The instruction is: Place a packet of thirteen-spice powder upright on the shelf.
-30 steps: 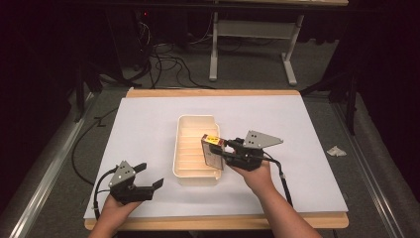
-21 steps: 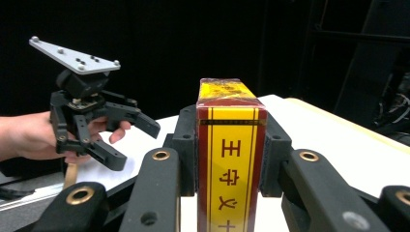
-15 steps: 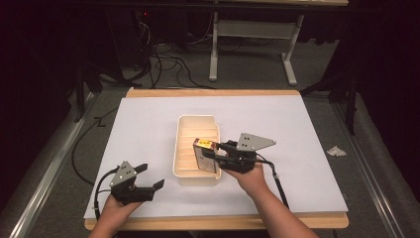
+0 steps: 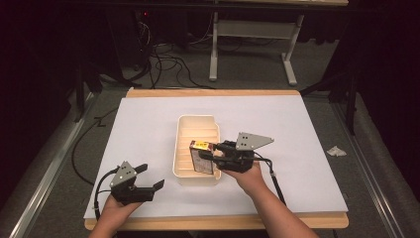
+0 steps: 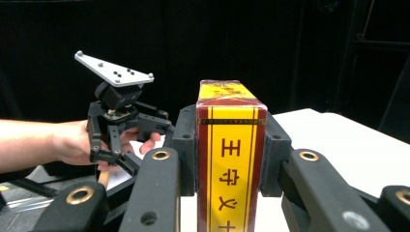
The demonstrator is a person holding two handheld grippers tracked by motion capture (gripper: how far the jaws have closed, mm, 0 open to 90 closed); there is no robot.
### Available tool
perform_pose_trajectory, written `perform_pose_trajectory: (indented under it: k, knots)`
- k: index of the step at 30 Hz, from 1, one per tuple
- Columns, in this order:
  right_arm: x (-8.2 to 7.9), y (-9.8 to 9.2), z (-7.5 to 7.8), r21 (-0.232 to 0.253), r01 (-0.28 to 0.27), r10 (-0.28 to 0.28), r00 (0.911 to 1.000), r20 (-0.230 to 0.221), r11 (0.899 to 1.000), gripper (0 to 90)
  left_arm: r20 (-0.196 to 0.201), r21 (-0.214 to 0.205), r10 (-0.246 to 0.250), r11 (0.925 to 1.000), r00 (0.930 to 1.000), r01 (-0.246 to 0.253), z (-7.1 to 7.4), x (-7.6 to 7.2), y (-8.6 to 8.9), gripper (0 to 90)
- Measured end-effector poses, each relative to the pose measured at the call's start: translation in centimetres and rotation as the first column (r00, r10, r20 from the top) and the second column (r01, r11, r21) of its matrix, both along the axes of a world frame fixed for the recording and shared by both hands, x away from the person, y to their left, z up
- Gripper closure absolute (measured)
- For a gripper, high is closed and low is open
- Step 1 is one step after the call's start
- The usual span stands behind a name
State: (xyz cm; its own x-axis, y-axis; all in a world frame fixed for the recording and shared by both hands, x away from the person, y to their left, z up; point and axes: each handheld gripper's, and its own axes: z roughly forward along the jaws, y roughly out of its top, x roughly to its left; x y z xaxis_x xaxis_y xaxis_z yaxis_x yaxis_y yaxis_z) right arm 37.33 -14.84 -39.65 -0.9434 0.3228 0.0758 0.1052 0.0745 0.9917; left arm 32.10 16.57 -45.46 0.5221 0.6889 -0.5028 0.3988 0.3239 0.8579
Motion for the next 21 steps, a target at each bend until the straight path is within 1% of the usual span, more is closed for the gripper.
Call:
perform_pose_trajectory:
  k: [2, 3, 6, 7, 8, 10, 13, 21]
  knots:
    - [0.07, 0.02, -0.1, 0.002, -0.012, 0.012, 0.9999, -0.004, 1.0, 68.7, -0.001, -0.002, 0.001, 1.0, 1.0, -0.001, 0.01, -0.02, 0.0, 15.3]
    - [0.12, 0.02, -0.17, 0.009, -0.029, 0.029, 0.9996, -0.006, 1.0, 68.7, -0.002, -0.003, 0.002, 1.0, 1.0, -0.002, 0.01, -0.02, 0.03, 15.3]
    - [0.17, 0.01, -0.21, 0.019, -0.042, 0.042, 0.9991, -0.004, 0.999, 68.7, -0.003, -0.008, 0.004, 1.0, 1.0, -0.004, 0.03, -0.03, 0.03, 15.3]
    - [0.21, 0.04, -0.28, 0.026, -0.054, 0.054, 0.9985, -0.011, 0.998, 68.7, -0.003, -0.002, 0.003, 1.0, 1.0, -0.003, 0.0, -0.04, 0.07, 15.4]
    - [0.26, 0.08, -0.32, 0.026, -0.058, 0.058, 0.9983, -0.007, 0.998, 68.7, -0.003, -0.002, 0.003, 1.0, 1.0, -0.003, 0.0, -0.04, 0.07, 15.3]
    - [0.26, 0.13, -0.37, 0.024, -0.06, 0.061, 0.9981, -0.009, 0.998, 68.6, -0.003, 0.003, 0.001, 1.0, 1.0, -0.001, -0.04, -0.04, 0.1, 15.3]
    - [0.29, 0.38, -0.55, 0.028, -0.075, 0.075, 0.9971, -0.01, 0.997, 68.7, -0.004, 0.0, 0.004, 1.0, 1.0, -0.004, -0.01, -0.09, 0.12, 15.4]
    - [0.1, 0.62, -0.7, 0.018, -0.079, 0.079, 0.9969, -0.003, 0.997, 68.7, -0.004, 0.002, 0.004, 1.0, 1.0, -0.004, -0.05, -0.12, 0.11, 15.3]
